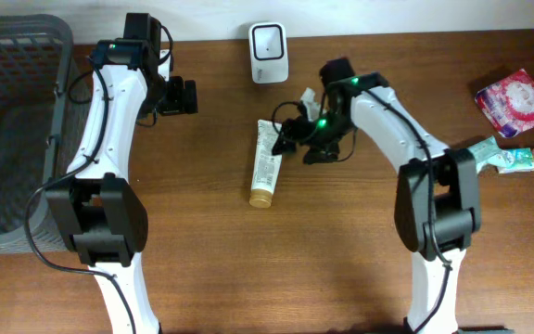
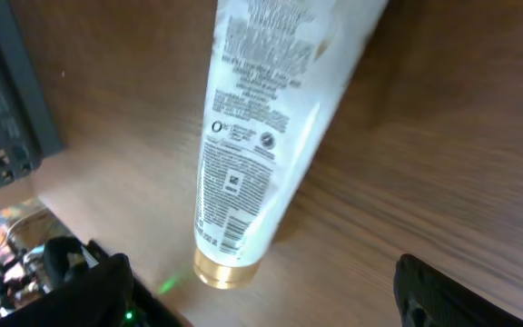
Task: Scan the item barcode
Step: 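Reach the right gripper to the Pantene tube and grasp it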
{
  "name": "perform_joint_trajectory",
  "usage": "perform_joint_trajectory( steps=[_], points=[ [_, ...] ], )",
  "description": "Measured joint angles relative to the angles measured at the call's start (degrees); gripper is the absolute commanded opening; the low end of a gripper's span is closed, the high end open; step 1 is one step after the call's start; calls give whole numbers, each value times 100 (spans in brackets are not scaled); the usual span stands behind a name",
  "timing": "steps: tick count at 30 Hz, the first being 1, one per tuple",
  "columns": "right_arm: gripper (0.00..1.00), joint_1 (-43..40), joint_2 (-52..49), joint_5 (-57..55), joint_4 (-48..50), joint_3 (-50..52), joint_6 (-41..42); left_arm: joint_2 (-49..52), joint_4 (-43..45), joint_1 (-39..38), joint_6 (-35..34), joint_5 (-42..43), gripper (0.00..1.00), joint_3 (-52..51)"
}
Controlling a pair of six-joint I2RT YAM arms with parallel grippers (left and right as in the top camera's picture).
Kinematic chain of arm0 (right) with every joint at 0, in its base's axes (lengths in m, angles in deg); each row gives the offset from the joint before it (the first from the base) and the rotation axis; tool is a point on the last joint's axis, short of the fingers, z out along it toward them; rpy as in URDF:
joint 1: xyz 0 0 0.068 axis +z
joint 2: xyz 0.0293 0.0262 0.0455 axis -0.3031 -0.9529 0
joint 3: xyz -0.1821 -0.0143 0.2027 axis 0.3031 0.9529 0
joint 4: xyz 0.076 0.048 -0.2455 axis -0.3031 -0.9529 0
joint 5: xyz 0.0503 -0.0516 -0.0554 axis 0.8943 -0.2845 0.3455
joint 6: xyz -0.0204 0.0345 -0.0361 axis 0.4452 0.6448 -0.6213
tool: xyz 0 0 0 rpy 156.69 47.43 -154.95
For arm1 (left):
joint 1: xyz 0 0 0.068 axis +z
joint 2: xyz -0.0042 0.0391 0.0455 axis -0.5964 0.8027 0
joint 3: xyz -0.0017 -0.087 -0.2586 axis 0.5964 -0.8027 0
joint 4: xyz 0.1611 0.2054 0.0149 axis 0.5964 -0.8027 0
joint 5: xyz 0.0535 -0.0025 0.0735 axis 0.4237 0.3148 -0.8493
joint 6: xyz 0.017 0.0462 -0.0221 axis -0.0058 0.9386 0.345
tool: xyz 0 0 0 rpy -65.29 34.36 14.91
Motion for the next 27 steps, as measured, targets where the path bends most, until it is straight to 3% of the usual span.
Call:
perform_joint_trajectory(
  steps=[6, 8, 11, 20, 22, 23, 24, 25, 27],
  points=[
    [86, 140, -70, 251, 1460, 1069, 584, 0, 0, 0, 0, 17, 99, 0],
    [80, 133, -15, 673, 2527, 1445, 817, 0, 2, 0, 0, 17, 99, 0],
    [70, 129, 15, 1038, 3311, 1847, 1257, 0, 0, 0, 0, 17, 99, 0],
    [60, 133, 15, 1069, 3869, 2059, 1637, 0, -2, 0, 0, 17, 99, 0],
    [47, 164, 15, 933, 3899, 2059, 1670, 0, 0, 0, 0, 17, 99, 0],
    [35, 177, 15, 872, 3915, 2059, 1683, 0, -2, 0, 0, 17, 99, 0],
    [10, 212, 4, 769, 3982, 2063, 1687, 0, 0, 0, 0, 17, 99, 0],
    [4, 254, -28, 651, 4068, 2070, 1681, 0, 0, 0, 0, 17, 99, 0],
    [4, 299, -50, 658, 4201, 2074, 1727, 0, 0, 0, 0, 17, 99, 0]
  ],
)
